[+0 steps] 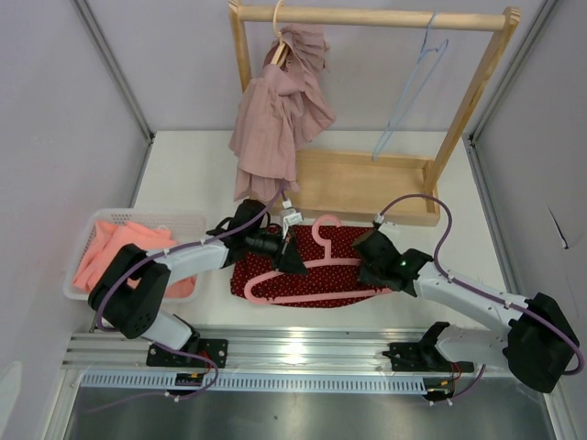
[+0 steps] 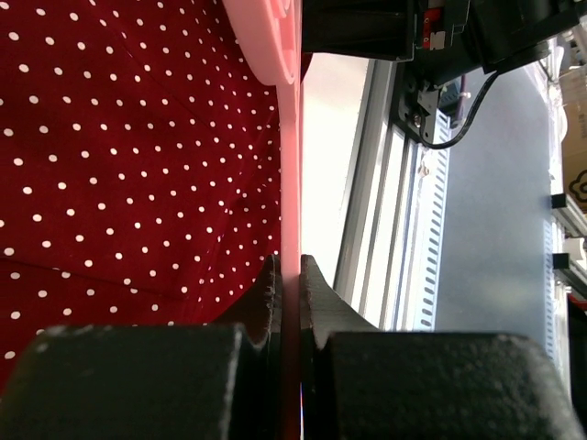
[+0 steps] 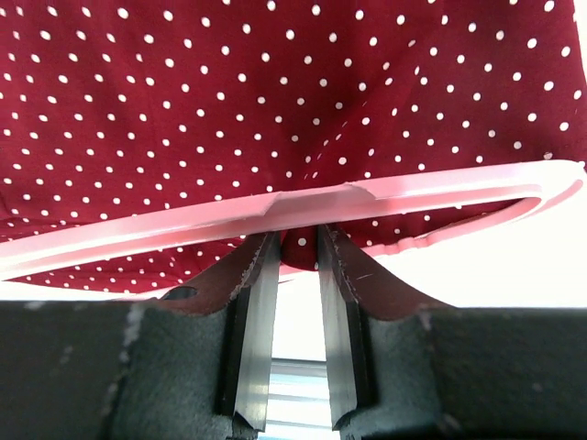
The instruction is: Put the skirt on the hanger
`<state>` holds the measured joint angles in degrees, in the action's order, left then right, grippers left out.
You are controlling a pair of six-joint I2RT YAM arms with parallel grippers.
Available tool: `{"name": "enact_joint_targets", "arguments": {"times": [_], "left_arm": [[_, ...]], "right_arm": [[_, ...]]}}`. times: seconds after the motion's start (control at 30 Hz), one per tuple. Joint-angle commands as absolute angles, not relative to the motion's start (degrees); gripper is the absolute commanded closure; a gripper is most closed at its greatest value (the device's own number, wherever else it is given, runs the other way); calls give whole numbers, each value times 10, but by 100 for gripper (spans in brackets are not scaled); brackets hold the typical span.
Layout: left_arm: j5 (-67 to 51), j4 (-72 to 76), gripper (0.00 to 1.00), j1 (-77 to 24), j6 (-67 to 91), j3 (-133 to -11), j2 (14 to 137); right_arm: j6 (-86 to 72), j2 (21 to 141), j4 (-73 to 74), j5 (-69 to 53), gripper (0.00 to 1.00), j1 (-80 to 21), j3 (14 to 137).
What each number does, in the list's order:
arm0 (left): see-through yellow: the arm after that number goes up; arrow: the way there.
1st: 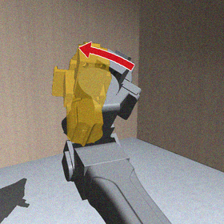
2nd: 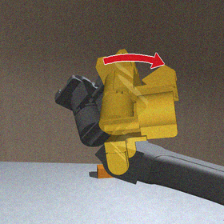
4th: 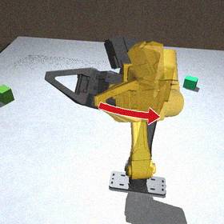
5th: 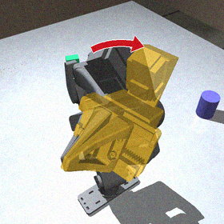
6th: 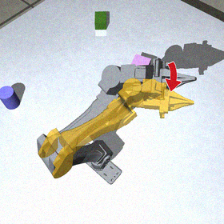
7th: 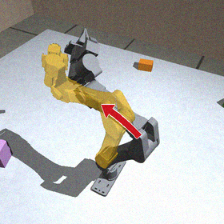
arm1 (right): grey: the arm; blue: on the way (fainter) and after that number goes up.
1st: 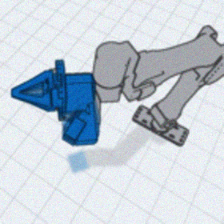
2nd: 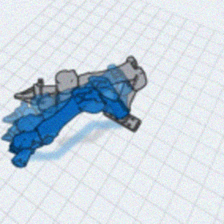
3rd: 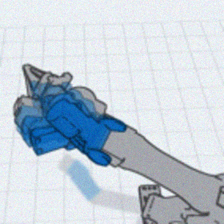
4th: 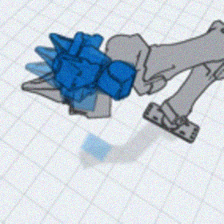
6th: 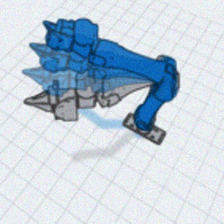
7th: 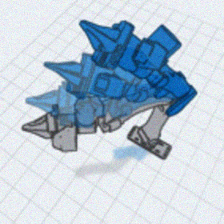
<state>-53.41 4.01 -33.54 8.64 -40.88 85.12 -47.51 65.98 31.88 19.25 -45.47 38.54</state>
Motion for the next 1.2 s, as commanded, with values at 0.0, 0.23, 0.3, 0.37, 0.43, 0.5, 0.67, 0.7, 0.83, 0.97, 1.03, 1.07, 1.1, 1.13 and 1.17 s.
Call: {"name": "enact_joint_targets", "arguments": {"times": [0.0,0.23,0.3,0.37,0.43,0.5,0.67,0.7,0.83,0.97,1.03,1.07,1.1,1.13,1.17], "left_arm": [[-568,71,100,-323,93,-410,830],[-562,73,100,-311,92,-412,823],[-556,73,100,-308,90,-410,820],[-551,90,100,-302,99,-403,817],[-539,93,100,-294,102,-400,815],[-534,83,100,-292,97,-404,819],[-518,82,100,-291,86,-399,824],[-519,82,100,-291,85,-398,824],[-523,83,100,-293,85,-399,826],[-526,76,100,-294,83,-399,829],[-527,74,100,-295,83,-401,833],[-526,75,100,-296,83,-402,834],[-526,75,100,-297,83,-401,836],[-525,75,100,-298,83,-401,835],[-526,75,100,-298,83,-401,835]], "right_arm": [[-468,650,330,214,72,-453,418],[-455,657,351,215,72,-450,455],[-452,660,353,217,73,-447,468],[-447,665,358,216,72,-446,478],[-444,667,359,215,73,-444,483],[-443,669,359,214,73,-443,486],[-439,657,359,208,73,-428,484],[-439,654,359,207,73,-425,483],[-427,640,359,195,73,-397,481],[-415,632,355,176,65,-388,471],[-413,630,342,169,60,-395,458],[-414,632,338,167,57,-401,454],[-417,635,331,166,55,-404,450],[-417,638,328,164,54,-408,443],[-418,645,324,161,51,-416,441]]}}
